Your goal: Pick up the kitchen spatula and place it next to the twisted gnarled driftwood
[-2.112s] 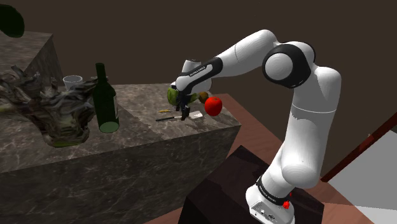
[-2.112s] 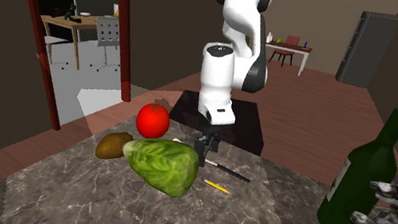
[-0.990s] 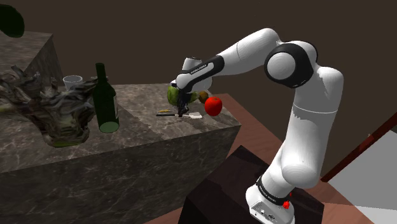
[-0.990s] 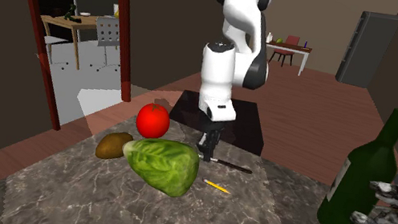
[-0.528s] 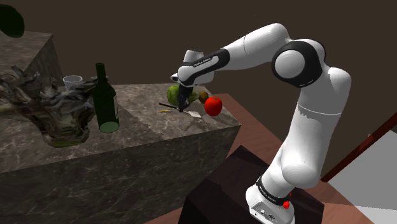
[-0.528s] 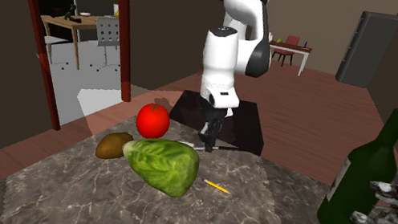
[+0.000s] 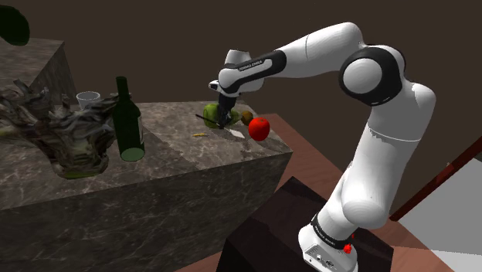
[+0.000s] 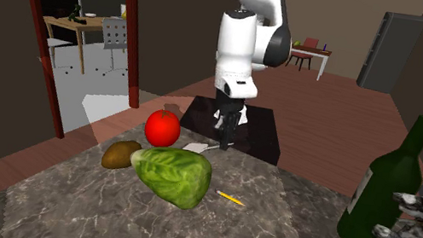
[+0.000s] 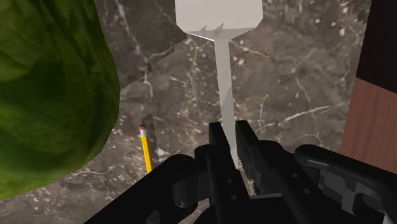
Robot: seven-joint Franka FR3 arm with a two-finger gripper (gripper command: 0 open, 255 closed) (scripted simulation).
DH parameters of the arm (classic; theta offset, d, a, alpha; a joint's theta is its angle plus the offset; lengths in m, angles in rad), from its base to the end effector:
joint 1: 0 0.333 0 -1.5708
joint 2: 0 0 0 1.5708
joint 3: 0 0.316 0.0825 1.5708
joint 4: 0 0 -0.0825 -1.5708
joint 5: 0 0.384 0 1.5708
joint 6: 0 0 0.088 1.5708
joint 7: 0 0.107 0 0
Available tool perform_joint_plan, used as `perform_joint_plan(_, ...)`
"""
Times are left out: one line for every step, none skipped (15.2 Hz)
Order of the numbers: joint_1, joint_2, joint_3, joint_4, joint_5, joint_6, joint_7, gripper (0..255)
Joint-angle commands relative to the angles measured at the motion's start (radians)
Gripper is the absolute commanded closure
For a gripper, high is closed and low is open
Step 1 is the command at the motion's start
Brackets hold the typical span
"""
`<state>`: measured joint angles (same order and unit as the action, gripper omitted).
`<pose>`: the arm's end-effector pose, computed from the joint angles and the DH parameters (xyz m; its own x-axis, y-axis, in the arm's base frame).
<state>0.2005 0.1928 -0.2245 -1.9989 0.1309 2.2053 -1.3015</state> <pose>0.5913 -0.0059 0.3681 0.3566 0.9319 0.0665 0.9339 -0.3574 -0.0002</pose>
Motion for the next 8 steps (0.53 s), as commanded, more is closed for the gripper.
perform_joint_plan(0.003,-0.015,0.000,0.011,-0.006,-0.025,0.008,255)
perform_joint_plan(0.003,-0.021,-0.001,0.017,-0.009,-0.037,0.010,255)
perform_joint_plan(0.003,-0.027,-0.001,0.023,-0.011,-0.049,0.012,255)
perform_joint_plan(0.004,-0.033,-0.002,0.030,-0.014,-0.061,0.014,255)
perform_joint_plan(0.004,-0.038,-0.002,0.037,-0.016,-0.074,0.016,255)
perform_joint_plan(0.004,-0.044,-0.003,0.044,-0.018,-0.086,0.018,255)
perform_joint_plan(0.004,-0.049,-0.003,0.052,-0.020,-0.098,0.020,255)
perform_joint_plan(0.004,-0.054,-0.003,0.059,-0.022,-0.110,0.022,255)
